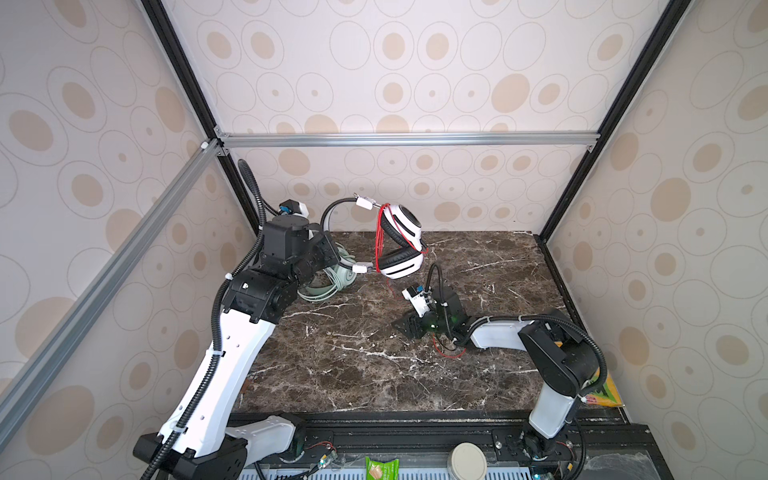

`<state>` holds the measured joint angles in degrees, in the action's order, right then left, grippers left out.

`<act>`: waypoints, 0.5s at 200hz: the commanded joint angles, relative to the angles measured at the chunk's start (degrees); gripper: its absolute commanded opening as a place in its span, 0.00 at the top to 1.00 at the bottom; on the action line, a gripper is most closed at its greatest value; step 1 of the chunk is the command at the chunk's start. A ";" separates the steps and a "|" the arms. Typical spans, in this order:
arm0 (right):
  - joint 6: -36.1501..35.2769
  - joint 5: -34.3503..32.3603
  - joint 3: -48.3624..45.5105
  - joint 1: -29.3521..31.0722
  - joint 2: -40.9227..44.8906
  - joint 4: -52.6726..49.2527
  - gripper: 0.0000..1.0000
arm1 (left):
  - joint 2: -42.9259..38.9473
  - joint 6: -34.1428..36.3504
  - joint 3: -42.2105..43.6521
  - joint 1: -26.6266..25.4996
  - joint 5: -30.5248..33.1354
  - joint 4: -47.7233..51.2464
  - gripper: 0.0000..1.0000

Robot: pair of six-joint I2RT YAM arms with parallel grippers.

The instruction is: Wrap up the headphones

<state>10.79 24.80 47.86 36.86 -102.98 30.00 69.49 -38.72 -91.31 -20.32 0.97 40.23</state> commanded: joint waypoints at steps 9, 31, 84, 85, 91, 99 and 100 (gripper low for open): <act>-2.55 -4.58 -0.10 0.21 -1.32 8.14 0.35 | 0.17 -0.65 -6.76 0.46 -2.43 -2.01 1.00; -4.44 -7.45 -0.69 0.16 -0.53 8.39 0.35 | 0.88 -0.45 -9.10 0.50 -2.64 -1.20 1.00; -11.67 -11.02 -5.29 0.40 -0.83 21.47 0.35 | 2.06 -0.74 -12.91 0.57 -4.10 -0.15 1.00; -11.80 -11.14 -5.39 0.40 -0.83 21.93 0.35 | 2.10 -0.74 -12.96 0.56 -4.16 -0.15 1.00; -12.66 -11.57 -5.97 0.41 -1.18 24.22 0.35 | 2.21 -0.89 -13.38 0.47 -4.51 -0.02 1.00; -13.66 -12.02 -6.58 0.48 -1.51 26.68 0.35 | 2.30 -0.92 -13.78 0.56 -4.79 -0.01 1.00; -13.76 -12.04 -6.65 0.44 -1.56 26.91 0.35 | 2.31 -0.96 -13.84 0.60 -4.86 -0.03 1.00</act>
<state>2.22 15.57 43.22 36.93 -103.53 45.32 72.14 -38.28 -100.79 -20.27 -1.67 42.83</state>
